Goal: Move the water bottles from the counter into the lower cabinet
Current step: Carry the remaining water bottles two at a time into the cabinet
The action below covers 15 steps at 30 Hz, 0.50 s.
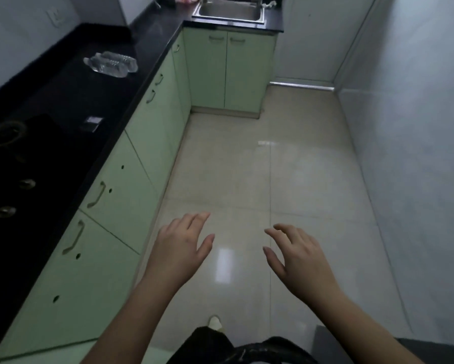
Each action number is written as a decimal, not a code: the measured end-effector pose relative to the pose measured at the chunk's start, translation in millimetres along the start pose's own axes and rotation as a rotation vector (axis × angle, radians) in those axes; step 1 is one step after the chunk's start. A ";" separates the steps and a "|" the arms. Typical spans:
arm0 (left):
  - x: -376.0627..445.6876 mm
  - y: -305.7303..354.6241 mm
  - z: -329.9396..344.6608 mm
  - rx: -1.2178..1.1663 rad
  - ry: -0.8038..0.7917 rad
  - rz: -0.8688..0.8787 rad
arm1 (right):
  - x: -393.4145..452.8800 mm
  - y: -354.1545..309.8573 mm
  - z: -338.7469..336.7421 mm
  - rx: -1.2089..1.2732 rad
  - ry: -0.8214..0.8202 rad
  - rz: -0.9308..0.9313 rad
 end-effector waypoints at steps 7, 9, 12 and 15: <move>126.5 35.8 3.9 0.093 0.025 0.152 | 88.7 85.7 6.2 -0.009 -0.006 0.118; 163.4 46.4 13.4 0.116 0.010 0.152 | 120.2 110.1 13.5 -0.006 -0.003 0.124; 220.4 61.1 32.9 0.146 -0.032 0.122 | 172.4 147.1 25.0 0.016 -0.022 0.112; 271.5 81.4 42.9 0.171 -0.051 0.106 | 219.7 180.9 27.6 0.031 -0.063 0.095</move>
Point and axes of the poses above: each hand's wrist, its own x-axis towards the middle knuckle, its own z-axis out of the palm, y = z × x, the point moved 2 cm from there along x, towards the middle knuckle, and after that the axes turned 5 degrees about -x, right-handed, at the moved point
